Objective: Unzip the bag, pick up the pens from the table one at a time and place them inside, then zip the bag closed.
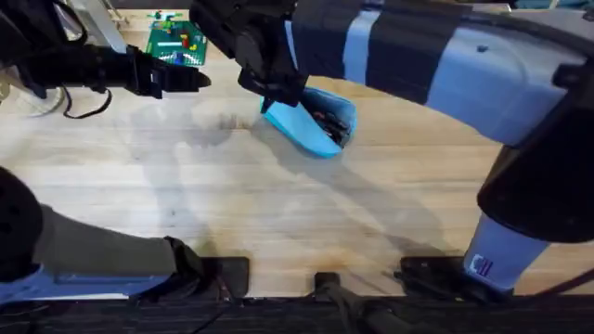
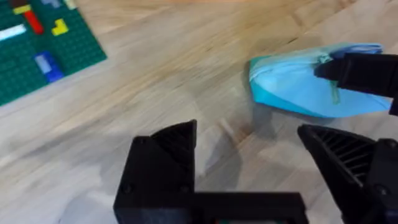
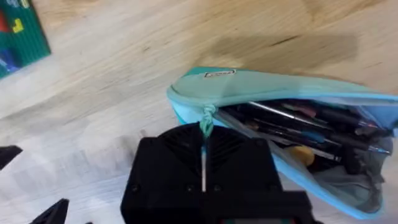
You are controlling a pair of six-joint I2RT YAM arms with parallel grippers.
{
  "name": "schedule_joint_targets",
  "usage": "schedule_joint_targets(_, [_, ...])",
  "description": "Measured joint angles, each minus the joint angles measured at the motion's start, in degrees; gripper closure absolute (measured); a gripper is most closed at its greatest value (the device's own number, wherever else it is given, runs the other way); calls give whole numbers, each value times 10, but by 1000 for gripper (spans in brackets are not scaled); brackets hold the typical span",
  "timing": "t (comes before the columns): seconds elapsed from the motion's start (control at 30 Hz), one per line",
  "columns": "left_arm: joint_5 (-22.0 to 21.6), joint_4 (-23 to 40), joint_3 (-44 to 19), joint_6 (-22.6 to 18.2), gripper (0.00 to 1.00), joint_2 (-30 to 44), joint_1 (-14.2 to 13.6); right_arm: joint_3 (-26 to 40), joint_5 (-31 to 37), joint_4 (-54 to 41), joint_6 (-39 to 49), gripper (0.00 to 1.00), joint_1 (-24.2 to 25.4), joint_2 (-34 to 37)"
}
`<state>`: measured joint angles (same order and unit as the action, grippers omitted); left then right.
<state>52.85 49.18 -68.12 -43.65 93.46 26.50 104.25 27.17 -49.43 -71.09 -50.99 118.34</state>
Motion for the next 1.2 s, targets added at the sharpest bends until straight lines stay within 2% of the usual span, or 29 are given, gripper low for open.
schedule_joint_targets(0.03, [32,-13,0,-13,9,23,0,0,0,0,0,969,0,0])
schedule_joint_targets(0.3, [81,-51,0,-29,10,71,-3,0,0,0,0,968,0,0])
schedule_joint_targets(0.4, [96,-61,0,-35,10,86,-13,0,0,0,0,968,0,0])
schedule_joint_targets(0.43, [108,-74,0,-40,9,99,-28,0,0,0,0,968,0,0])
schedule_joint_targets(0.6, [118,-100,0,-41,9,118,-53,0,0,0,0,968,0,0])
schedule_joint_targets(0.67, [119,-133,0,-42,8,129,-68,0,0,0,0,968,0,0])
schedule_joint_targets(0.93, [116,-155,0,-44,8,130,-73,0,0,0,0,969,0,0])
schedule_joint_targets(0.97, [117,-174,0,-44,8,130,-73,0,0,0,0,968,0,0])
schedule_joint_targets(1.0, [125,-169,0,-102,10,130,-73,0,0,0,0,968,0,0])
schedule_joint_targets(1.03, [163,-154,0,-191,9,130,-73,0,0,0,0,969,0,0])
schedule_joint_targets(1.2, [210,-165,-2,-234,9,149,-74,0,0,0,0,969,0,0])
